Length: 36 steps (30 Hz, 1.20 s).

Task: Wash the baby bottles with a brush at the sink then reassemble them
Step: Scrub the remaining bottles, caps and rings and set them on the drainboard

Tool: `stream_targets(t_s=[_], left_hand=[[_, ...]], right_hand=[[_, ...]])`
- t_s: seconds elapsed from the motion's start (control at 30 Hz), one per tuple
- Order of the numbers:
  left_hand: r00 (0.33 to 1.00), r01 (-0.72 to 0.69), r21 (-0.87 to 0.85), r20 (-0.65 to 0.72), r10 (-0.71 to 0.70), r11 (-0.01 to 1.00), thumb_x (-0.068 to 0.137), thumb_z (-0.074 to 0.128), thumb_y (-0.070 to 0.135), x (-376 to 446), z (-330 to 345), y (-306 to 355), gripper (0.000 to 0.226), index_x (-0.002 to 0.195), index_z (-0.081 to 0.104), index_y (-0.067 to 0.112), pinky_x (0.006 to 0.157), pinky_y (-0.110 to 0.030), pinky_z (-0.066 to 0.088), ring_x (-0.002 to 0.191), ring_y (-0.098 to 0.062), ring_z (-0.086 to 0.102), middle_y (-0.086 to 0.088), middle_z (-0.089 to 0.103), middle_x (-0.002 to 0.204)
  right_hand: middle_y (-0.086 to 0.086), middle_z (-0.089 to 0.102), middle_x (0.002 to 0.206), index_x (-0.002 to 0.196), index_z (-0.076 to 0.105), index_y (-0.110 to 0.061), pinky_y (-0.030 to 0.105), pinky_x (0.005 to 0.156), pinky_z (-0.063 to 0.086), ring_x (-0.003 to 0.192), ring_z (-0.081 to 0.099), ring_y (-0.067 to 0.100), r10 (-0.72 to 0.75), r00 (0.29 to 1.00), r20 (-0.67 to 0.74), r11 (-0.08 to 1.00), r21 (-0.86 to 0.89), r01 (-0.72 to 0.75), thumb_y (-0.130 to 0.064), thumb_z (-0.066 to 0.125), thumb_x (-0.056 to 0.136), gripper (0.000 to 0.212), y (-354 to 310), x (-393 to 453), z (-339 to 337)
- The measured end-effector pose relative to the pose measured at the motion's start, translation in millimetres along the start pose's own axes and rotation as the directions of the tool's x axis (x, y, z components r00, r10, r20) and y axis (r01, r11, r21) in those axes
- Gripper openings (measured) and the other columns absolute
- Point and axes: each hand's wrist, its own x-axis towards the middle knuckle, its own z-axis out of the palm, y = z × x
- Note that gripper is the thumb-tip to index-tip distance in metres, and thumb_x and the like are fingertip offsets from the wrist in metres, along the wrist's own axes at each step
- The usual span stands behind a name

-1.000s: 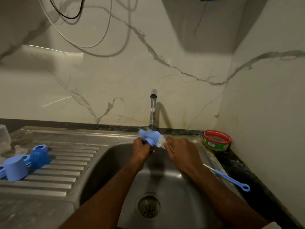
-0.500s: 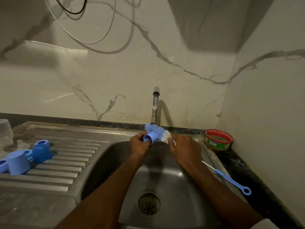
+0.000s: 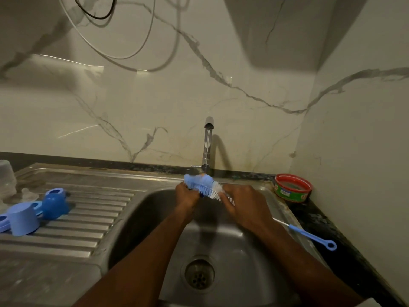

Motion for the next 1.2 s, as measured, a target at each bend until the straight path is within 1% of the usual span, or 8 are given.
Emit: stream_targets(t_s=[0.17,0.3,0.43,0.57,0.7,0.9,1.1,1.2], left_hand=[[0.972,0.164,-0.282,0.209,-0.107,0.945,0.097,0.065,0.014,-8,4,9,0.028,0.124,0.058,0.019,0.059,-0.024,0.060,0.080,-0.019,0.075,-0.015,0.074,0.104],[0.988,0.122,-0.135,0.110,-0.108,0.983,0.096,0.067,0.016,-3,13,3,0.025,0.118,0.061,0.008,0.063,-0.024,0.057,0.075,-0.014,0.070,-0.015,0.072,0.099],[0.992,0.092,0.076,0.082,-0.098,0.993,0.077,0.073,0.051,1,9,4,0.053,0.114,0.060,0.015,0.089,-0.043,0.056,0.097,-0.025,0.066,-0.015,0.068,0.109],[0.995,0.095,-0.113,0.016,-0.094,0.989,0.095,0.068,0.023,-4,9,2,0.019,0.106,0.067,0.007,0.067,-0.025,0.049,0.085,-0.020,0.063,-0.010,0.069,0.096],[0.991,0.129,-0.116,0.036,-0.125,0.985,0.094,0.069,0.032,-7,16,8,0.032,0.117,0.062,0.011,0.057,-0.023,0.051,0.079,-0.017,0.067,-0.007,0.070,0.091],[0.985,0.148,-0.373,0.136,-0.104,0.916,0.087,0.075,0.004,-8,13,8,0.037,0.120,0.060,0.011,0.064,-0.027,0.062,0.102,-0.032,0.071,-0.019,0.068,0.115],[0.999,0.047,-0.165,-0.015,-0.051,0.985,0.090,0.075,0.020,-3,2,-4,0.034,0.120,0.063,0.010,0.063,-0.021,0.054,0.093,-0.017,0.067,-0.010,0.071,0.108],[0.996,0.070,-0.253,0.065,-0.056,0.965,0.088,0.076,0.019,-5,1,-1,0.018,0.104,0.069,0.015,0.074,-0.027,0.054,0.095,-0.021,0.070,-0.008,0.074,0.102]], right_hand=[[-0.002,0.072,0.105,0.126,0.063,-0.033,0.035,0.077,0.052,0.092,0.067,0.020,0.104,0.992,-0.069,0.987,-0.116,-0.112,-0.051,0.045,0.102,0.035,2,6,-3],[-0.002,0.072,0.106,0.125,0.063,-0.033,0.033,0.075,0.049,0.093,0.068,0.020,0.115,0.991,-0.074,0.975,-0.184,-0.127,-0.051,0.043,0.102,0.035,-1,6,-6],[-0.003,0.072,0.106,0.124,0.061,-0.033,0.037,0.078,0.055,0.091,0.067,0.020,-0.017,1.000,-0.026,0.995,-0.097,0.015,-0.053,0.045,0.101,0.035,0,2,-2],[-0.002,0.072,0.103,0.121,0.062,-0.031,0.030,0.067,0.041,0.090,0.068,0.020,0.125,0.985,-0.121,0.974,-0.172,-0.145,-0.049,0.043,0.103,0.032,1,8,-4],[-0.004,0.072,0.109,0.128,0.063,-0.033,0.028,0.070,0.043,0.093,0.067,0.017,0.013,1.000,-0.020,0.997,-0.072,-0.014,-0.051,0.045,0.102,0.035,-4,2,-4],[-0.001,0.071,0.108,0.126,0.061,-0.030,0.032,0.072,0.044,0.094,0.066,0.019,0.169,0.982,-0.082,0.972,-0.153,-0.180,-0.049,0.043,0.103,0.034,2,8,-5],[-0.002,0.072,0.109,0.126,0.063,-0.031,0.030,0.073,0.046,0.093,0.067,0.020,0.014,1.000,0.022,1.000,-0.026,-0.014,-0.050,0.048,0.101,0.035,-5,0,-2],[-0.001,0.072,0.110,0.128,0.062,-0.031,0.031,0.074,0.046,0.094,0.067,0.019,0.099,0.994,-0.045,0.990,-0.096,-0.103,-0.050,0.046,0.103,0.036,-3,7,-3]])
